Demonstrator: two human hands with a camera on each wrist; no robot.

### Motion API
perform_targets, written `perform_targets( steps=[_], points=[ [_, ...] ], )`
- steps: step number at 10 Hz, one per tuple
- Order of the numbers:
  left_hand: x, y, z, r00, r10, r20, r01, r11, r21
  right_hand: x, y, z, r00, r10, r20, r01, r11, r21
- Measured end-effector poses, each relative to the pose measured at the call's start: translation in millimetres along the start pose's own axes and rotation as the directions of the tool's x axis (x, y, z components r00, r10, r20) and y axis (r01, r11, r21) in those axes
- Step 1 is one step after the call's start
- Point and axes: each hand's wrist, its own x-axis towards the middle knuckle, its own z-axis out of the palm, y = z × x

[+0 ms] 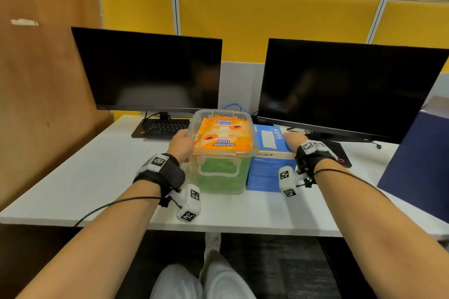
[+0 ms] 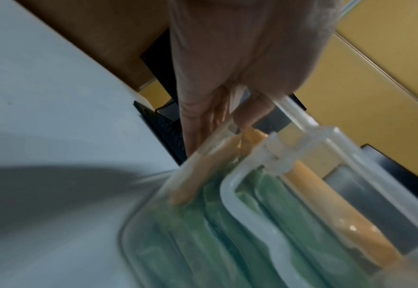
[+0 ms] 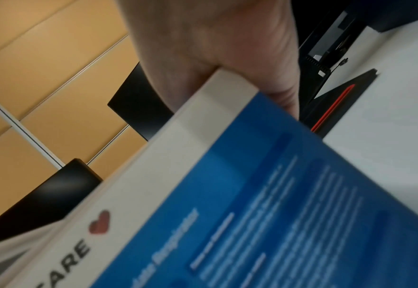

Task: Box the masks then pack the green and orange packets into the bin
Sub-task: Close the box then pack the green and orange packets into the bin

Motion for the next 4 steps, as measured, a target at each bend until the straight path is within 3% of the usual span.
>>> perform_targets(
  steps=[2, 3, 4],
  points=[
    [-6.9, 8.9, -2.0, 0.994, -0.075, 0.079, 0.075, 0.997, 0.006, -5.7, 0.0, -6.3, 1.0, -0.007, 0.023, 0.007, 1.0, -0.007],
    [-18.2, 21.2, -11.9, 0.975, -0.142, 0.17, 0.107, 0.975, 0.195, -8.5, 3.2, -12.3, 1.0, -0.022, 0.013, 0.023, 0.997, -0.072],
    [-9.6, 53.3, -25.1, 0.995, -0.001, 0.1, -0.035, 0.934, 0.355, 1.4, -35.2, -42.1, 0.997, -0.048, -0.056, 0.038, 0.985, -0.17]
  ],
)
